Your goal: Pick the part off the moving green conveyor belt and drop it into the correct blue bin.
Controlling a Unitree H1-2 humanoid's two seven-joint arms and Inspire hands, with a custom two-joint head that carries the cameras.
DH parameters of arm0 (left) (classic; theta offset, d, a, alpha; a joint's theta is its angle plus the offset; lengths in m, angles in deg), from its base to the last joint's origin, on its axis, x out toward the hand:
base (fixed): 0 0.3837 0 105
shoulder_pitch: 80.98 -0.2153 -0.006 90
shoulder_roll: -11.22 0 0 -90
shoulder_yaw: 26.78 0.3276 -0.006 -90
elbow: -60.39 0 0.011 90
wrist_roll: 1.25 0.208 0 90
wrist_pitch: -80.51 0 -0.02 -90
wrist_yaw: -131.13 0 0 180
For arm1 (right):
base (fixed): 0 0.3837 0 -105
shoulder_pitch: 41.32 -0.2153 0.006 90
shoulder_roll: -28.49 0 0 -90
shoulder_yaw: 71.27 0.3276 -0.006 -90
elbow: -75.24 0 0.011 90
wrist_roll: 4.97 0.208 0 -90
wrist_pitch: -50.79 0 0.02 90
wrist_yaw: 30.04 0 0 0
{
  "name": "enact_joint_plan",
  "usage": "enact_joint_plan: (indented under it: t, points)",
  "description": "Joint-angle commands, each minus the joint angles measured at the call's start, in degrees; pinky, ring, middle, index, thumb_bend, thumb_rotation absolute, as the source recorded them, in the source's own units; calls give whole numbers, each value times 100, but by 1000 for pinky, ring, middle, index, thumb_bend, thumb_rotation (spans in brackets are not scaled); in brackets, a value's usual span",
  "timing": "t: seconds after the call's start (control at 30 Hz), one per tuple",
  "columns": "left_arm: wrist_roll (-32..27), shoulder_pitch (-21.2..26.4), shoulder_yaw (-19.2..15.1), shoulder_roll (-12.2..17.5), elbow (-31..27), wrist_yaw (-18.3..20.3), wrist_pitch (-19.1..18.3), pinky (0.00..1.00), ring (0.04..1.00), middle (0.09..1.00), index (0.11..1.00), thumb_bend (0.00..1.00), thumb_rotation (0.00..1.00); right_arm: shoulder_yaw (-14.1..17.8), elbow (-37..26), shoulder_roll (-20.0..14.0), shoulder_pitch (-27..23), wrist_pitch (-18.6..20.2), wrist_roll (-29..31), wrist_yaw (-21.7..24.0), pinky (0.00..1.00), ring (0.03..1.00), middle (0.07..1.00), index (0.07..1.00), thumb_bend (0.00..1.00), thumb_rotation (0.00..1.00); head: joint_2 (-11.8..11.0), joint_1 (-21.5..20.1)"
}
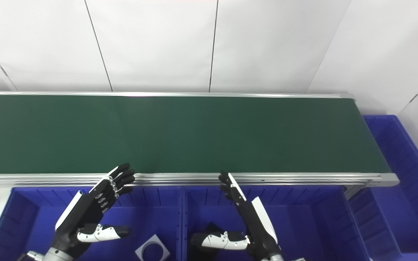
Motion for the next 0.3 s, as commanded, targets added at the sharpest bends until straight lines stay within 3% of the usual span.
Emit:
enact_joint_plan:
  t: [0.0,0.27]
  points:
    - [40,40,27,28,-177,-41,134,873,910,914,903,907,265,-14,-141,10,13,-345,12,-53,902,922,957,983,940,298,27,22]
    - [189,127,112,62,-136,-13,116,880,921,925,916,911,257,-16,-174,-72,-30,-201,57,44,897,932,975,995,937,283,39,68]
